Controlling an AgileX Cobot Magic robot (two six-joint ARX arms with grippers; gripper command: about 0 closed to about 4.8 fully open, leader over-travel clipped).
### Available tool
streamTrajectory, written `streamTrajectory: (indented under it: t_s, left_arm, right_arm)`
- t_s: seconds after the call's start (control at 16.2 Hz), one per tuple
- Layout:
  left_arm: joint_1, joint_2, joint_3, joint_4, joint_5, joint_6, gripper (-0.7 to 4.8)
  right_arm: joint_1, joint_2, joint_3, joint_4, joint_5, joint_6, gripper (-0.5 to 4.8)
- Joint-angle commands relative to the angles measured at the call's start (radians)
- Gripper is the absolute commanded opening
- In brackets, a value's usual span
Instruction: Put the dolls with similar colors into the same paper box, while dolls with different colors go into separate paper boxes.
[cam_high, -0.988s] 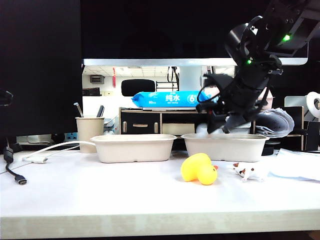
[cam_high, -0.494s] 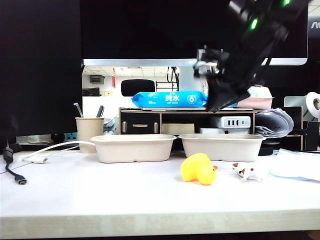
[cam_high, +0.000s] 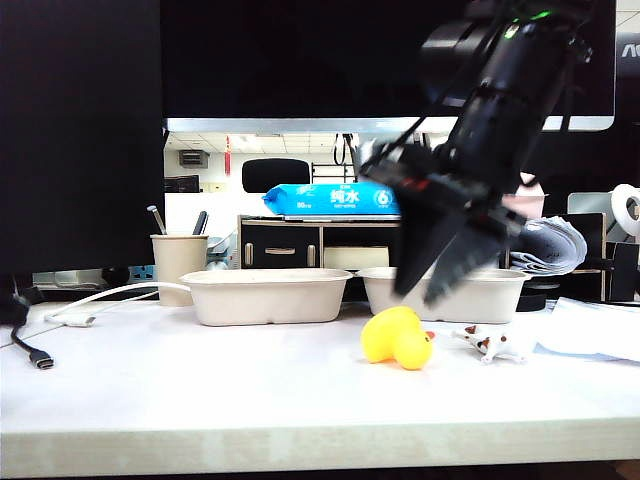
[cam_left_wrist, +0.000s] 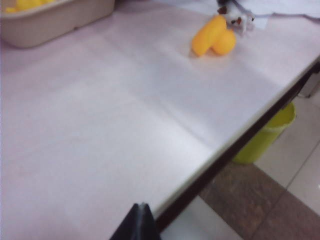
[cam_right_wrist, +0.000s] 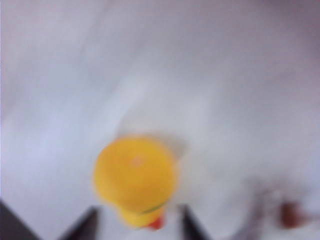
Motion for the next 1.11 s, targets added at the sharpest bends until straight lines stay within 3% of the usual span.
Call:
streamTrajectory:
  t_s: [0.06,0.19,0.43,0.8,0.99,1.11]
  left_arm:
    - [-0.001,0.001,0.003,0.011,0.001,0.004,-0.05]
    - [-0.001,0.001,0.003,0.011,0.000,0.004,-0.05]
    - [-0.001,0.001,0.003,0.011,0.001,0.004,-0.05]
    - [-0.001,0.001,0.003,0.011,0.000,0.004,-0.05]
    - [-0.001,0.001,0.003,0.011,0.000,0.004,-0.05]
    - [-0.001,0.001,0.003,0.011,0.001,0.004,-0.05]
  right_arm:
    - [0.071,-0.008,-0.011,0.005,0.061,-0.002,3.01]
    - [0.095,-0.007,-0.012,0.012,0.108,-0.002,3.47]
    - [0.105,0.005,-0.012,0.051,0.163,0.005,3.47]
    - [0.110,0.050,-0.012,0.063,0.162,0.011,3.45]
    - [0.109,0.058,-0.012,0.066,0.180,0.009,3.00]
    - [0.109,0.072,-0.012,0.067,0.179,0.009,3.00]
